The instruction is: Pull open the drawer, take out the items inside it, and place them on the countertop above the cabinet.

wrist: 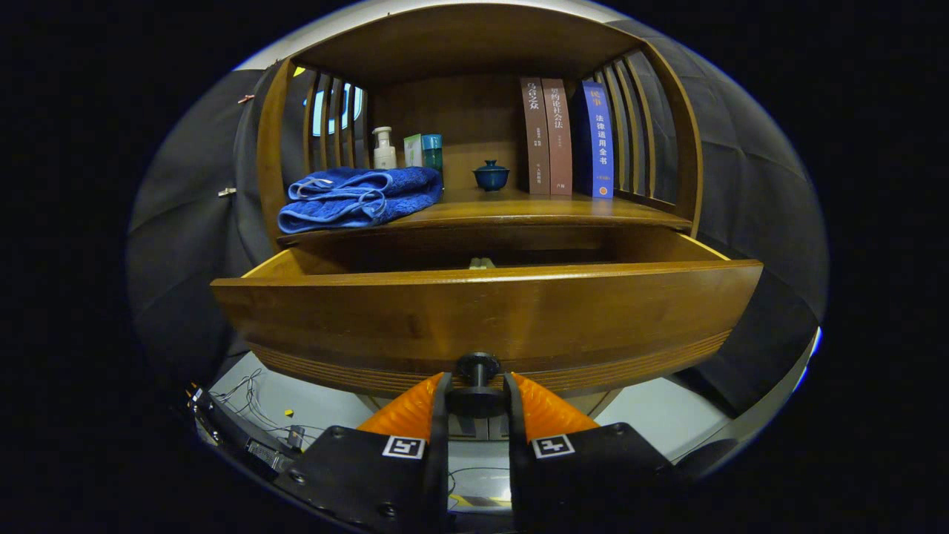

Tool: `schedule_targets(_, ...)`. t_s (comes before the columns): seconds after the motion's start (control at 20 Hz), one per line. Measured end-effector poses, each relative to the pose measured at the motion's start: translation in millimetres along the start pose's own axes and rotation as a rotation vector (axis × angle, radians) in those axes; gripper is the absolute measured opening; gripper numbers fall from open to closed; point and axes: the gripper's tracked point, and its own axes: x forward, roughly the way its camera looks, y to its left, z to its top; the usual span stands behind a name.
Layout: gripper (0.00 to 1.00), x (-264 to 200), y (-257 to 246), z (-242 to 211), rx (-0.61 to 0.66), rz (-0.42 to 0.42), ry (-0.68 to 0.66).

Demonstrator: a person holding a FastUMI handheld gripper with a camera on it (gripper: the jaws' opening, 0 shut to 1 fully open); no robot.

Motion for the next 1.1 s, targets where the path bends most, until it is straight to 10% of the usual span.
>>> schedule_targets(0.75,0.42,-38.9,-1.1,-24.4,0.025,0.005,0.072)
schedule_targets(0.9,0.54,-57.6,0.4,7.0,0.040,0.001,-0.018)
schedule_targets(1.05,0.99,-68.9,6.0,45.1,0.042,0.022,-0.054)
schedule_targets(1.1,0.98,-65.7,6.0,59.9,0.053,0.031,-0.058)
